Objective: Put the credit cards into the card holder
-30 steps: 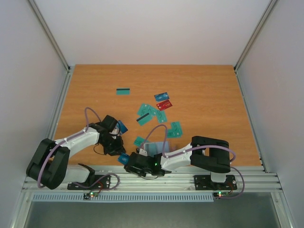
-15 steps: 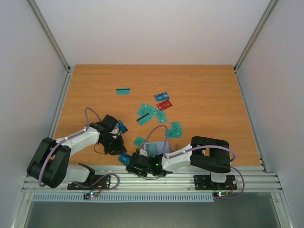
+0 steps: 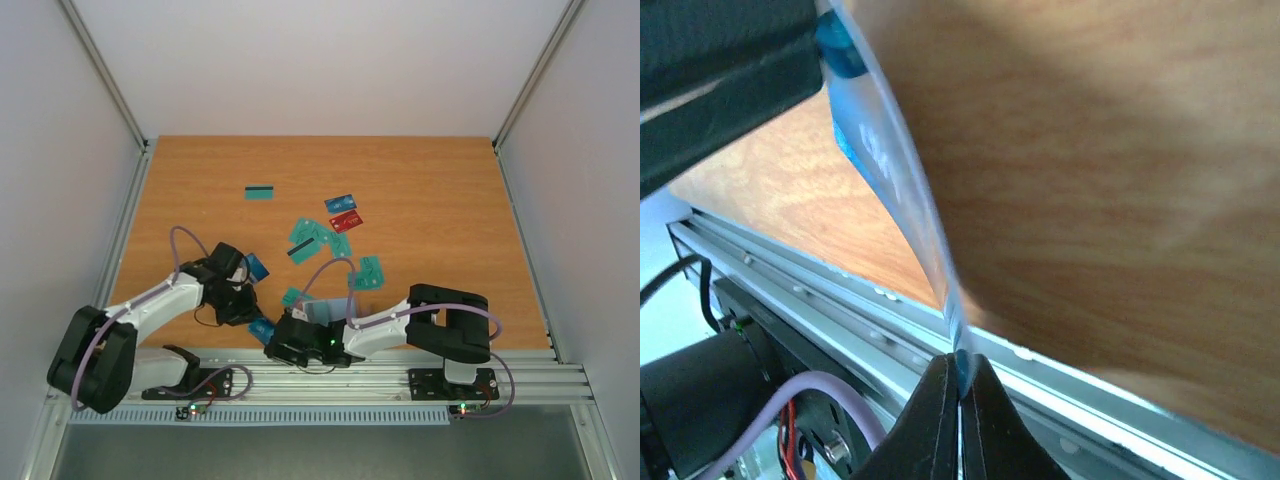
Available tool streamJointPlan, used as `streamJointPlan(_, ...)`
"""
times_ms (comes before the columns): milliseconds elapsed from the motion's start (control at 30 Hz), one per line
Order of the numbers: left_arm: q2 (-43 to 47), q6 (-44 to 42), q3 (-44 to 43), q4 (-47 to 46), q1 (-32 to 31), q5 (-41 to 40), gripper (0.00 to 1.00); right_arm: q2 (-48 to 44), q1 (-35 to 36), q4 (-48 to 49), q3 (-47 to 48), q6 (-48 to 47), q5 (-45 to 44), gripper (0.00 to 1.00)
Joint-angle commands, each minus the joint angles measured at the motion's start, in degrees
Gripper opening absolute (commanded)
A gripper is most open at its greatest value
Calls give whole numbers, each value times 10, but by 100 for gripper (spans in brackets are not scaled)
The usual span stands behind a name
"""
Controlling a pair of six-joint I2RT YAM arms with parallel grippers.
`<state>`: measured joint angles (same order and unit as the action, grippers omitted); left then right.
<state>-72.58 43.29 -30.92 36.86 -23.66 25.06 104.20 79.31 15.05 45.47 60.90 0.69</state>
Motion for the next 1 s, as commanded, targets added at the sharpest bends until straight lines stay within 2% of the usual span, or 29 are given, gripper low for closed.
streamJointPlan(0,50,-5,-33,65,13,-48,24,-22,-21,5,-14,-39,-13,1)
streamJointPlan(167,82,-18,-99,112,20,-87,25,-39,-47,5,-14,-72,42,1)
streamJointPlan(333,81,-54,-177,146,21,-119,27,-81,-101,-39,-8,-118,97,1)
streamJointPlan(467,100,-55,-212,129,21,-110,29,-140,-151,-131,29,-166,139,1)
streamJointPlan(667,137,-32,-299,113,20,-101,33,-212,-217,-263,106,-218,155,1)
streamJointPlan(800,158,42,-285,15,20,-39,32,-241,-265,-314,167,-233,147,1)
streamJointPlan(967,202,166,-221,-169,20,-17,35,-284,-310,-288,194,-203,152,1)
